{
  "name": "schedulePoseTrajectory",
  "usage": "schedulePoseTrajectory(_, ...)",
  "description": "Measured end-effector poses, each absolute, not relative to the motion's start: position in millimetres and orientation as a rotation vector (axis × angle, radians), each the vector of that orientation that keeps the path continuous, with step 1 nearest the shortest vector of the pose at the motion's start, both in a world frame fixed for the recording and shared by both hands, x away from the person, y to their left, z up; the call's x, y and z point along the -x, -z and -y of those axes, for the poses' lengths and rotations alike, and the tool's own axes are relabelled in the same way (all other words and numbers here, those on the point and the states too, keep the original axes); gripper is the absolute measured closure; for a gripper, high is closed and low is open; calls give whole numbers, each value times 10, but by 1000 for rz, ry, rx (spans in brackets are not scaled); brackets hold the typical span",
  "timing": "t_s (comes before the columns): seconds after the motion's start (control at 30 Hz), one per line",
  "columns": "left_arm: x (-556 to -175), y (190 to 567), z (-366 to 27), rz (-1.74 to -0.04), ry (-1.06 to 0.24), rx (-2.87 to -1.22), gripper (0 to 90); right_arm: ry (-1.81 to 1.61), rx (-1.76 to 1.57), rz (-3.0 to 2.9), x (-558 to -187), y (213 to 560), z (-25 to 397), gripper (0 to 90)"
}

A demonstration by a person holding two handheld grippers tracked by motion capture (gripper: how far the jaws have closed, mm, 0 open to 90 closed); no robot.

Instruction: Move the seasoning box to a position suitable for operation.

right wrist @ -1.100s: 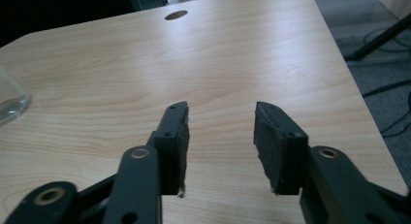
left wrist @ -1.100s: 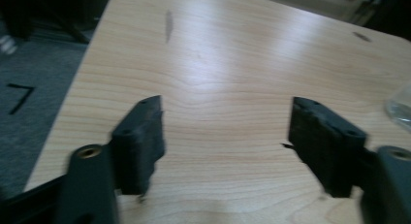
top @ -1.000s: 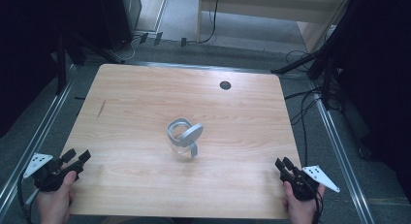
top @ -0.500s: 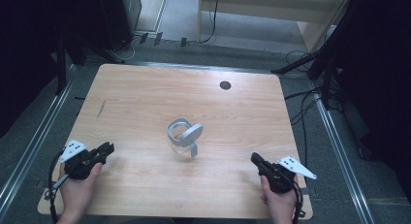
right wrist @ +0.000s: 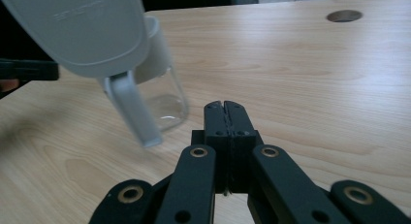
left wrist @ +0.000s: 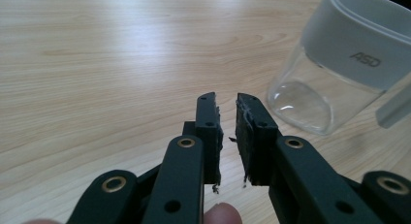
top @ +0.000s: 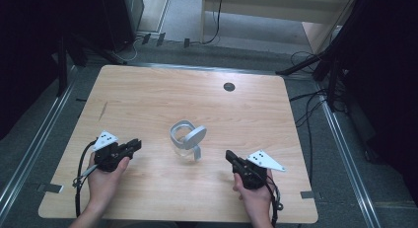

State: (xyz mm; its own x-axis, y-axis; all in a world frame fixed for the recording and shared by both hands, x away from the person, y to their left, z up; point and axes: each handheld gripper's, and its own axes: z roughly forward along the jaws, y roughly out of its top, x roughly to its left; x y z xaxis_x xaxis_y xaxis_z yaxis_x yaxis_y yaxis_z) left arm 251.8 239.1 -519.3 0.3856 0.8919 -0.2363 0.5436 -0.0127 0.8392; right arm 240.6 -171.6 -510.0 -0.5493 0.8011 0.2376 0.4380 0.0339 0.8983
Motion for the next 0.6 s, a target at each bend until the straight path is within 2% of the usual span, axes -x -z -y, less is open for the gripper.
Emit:
schedulePoseTrajectory(0.2,-2654,5153,-2170,-1246,-394,-1706,814,-1557,-1199,-2061,-2385,5080,1409,900)
schedulePoseTrajectory(0.6,-2919,5046,-1860,-1211,-377,-1718,820,-1556,-1114,-2221,-2446,5203,910,900)
